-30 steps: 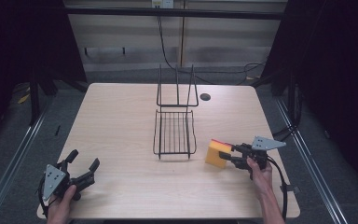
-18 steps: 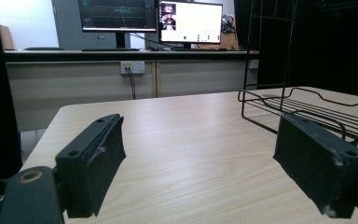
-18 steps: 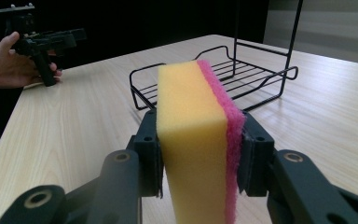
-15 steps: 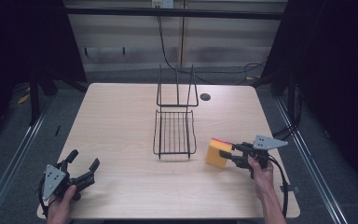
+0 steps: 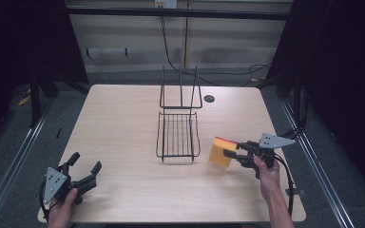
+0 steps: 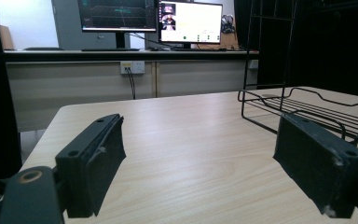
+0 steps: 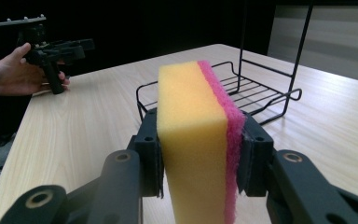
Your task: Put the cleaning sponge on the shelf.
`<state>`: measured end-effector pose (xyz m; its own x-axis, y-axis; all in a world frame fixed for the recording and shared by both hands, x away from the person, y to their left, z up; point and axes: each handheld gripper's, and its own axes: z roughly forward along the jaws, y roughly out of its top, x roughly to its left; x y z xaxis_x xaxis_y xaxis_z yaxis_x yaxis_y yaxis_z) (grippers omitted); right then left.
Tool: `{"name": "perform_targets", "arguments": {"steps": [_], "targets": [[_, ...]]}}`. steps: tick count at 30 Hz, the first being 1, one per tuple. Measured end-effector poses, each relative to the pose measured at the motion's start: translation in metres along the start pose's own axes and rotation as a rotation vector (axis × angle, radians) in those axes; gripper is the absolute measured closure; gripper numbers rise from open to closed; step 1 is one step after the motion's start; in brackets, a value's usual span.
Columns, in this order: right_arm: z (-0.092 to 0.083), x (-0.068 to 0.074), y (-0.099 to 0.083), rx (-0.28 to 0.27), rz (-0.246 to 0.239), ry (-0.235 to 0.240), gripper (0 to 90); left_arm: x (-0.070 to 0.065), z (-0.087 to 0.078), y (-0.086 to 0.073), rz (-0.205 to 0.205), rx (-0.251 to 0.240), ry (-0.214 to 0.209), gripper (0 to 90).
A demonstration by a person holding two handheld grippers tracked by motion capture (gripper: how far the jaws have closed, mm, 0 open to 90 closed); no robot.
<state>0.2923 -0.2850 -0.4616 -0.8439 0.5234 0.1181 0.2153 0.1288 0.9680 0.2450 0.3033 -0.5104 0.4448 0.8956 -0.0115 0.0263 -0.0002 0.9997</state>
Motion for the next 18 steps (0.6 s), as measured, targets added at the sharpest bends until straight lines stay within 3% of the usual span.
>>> {"name": "perform_targets", "arguments": {"steps": [11,18], "targets": [[0.000,0.001,0.006,-0.012,0.007,0.011,59.5,0.000,0.000,0.000,0.003,0.001,-0.003,15.6],[0.004,0.003,0.027,-0.020,-0.022,0.028,59.5,0.000,0.000,0.000,0.001,0.000,-0.002,15.7]]}}
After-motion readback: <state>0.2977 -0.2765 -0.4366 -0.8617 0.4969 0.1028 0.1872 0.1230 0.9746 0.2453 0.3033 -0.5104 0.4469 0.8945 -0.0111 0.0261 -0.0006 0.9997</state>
